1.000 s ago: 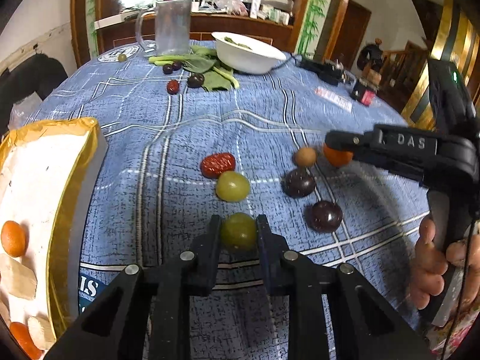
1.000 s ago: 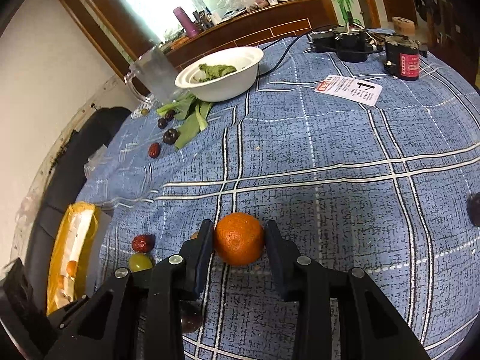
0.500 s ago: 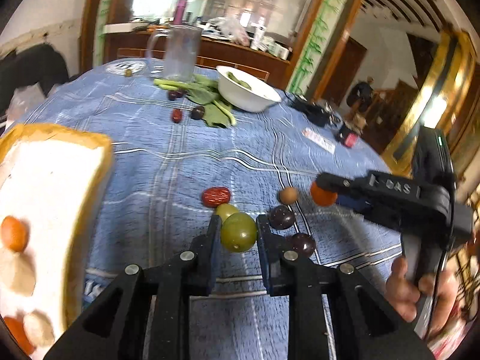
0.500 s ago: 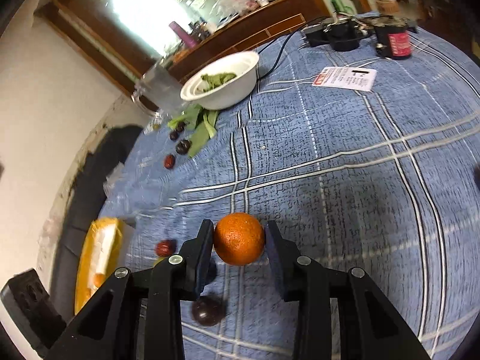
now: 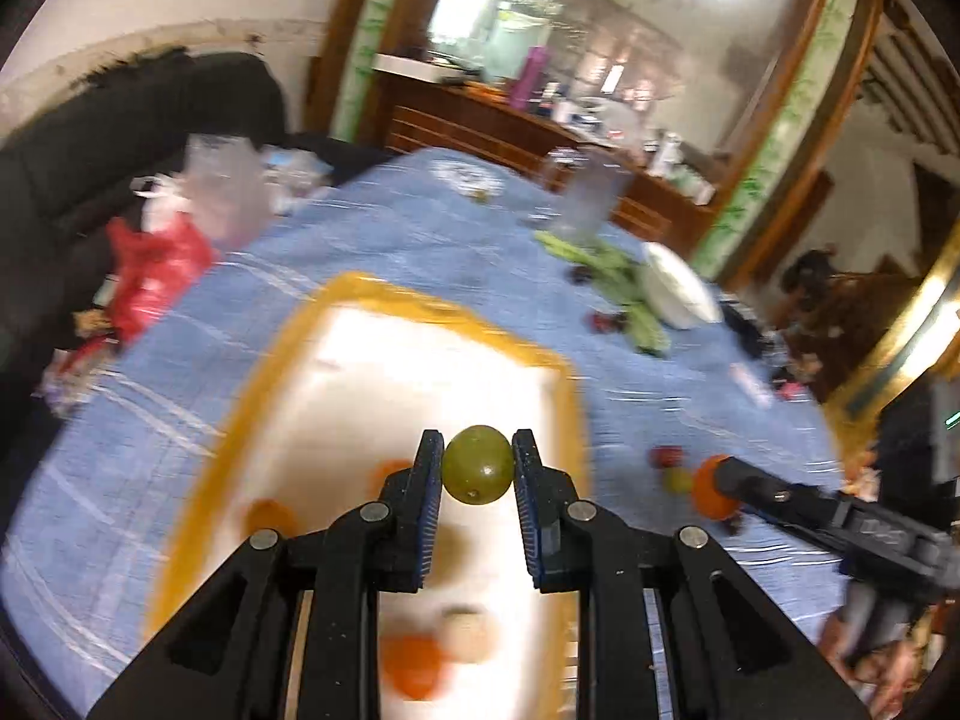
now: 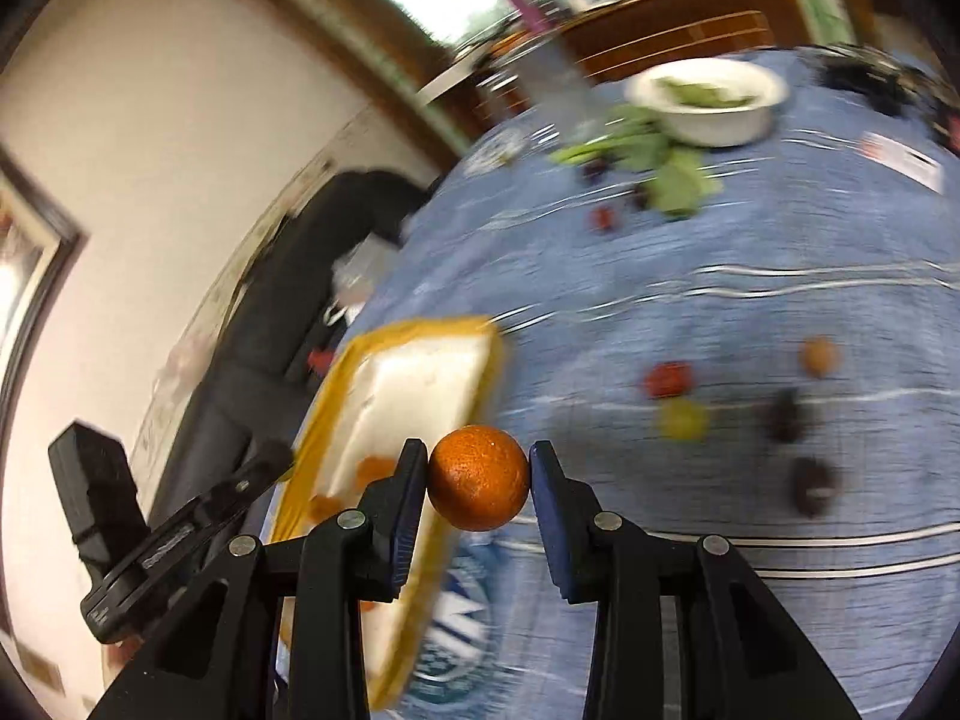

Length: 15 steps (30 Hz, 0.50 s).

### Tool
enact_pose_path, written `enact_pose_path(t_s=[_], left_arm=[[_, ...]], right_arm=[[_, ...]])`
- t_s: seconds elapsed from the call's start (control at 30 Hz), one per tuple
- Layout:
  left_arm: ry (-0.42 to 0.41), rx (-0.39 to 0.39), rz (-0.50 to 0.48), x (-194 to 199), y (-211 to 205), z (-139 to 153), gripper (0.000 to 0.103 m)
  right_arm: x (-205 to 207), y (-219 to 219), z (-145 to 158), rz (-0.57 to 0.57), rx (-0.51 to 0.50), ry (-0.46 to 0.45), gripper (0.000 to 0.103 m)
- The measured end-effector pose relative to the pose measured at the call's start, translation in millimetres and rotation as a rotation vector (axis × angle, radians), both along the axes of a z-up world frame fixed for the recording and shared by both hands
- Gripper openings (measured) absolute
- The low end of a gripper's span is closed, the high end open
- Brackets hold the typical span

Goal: Organize fruits
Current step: 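Carry the mandarin and green grape into the tray and open both tools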

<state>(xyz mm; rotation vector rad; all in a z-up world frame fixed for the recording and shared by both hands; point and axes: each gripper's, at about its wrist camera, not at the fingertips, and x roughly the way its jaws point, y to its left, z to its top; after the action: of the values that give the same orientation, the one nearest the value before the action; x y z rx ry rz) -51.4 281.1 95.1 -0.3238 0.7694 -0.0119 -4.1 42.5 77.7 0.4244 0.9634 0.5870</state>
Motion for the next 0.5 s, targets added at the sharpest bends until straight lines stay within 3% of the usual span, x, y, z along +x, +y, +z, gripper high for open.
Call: enact_pose_path(t_s=[0.07, 0.23, 0.33, 0.5], left_arm=[[0.022, 0.028, 0.028, 0, 12, -9, 0.022], [0.102, 0.004, 0.045, 18, 37, -32, 0.022], [0.148, -0.022, 0.049, 27, 44, -43, 0.022], [0.188, -0.056, 0.066, 32, 50, -54, 0.024]], right_arm=[[2, 27, -1, 0.038, -0.033, -0.002, 0.039], [6, 92, -12, 0.105, -0.196, -0.032, 0.039], [6, 112, -21, 0.122, -0.282, -0.050, 0.039], [10, 127, -36, 0.106, -0.341, -0.045, 0.039]])
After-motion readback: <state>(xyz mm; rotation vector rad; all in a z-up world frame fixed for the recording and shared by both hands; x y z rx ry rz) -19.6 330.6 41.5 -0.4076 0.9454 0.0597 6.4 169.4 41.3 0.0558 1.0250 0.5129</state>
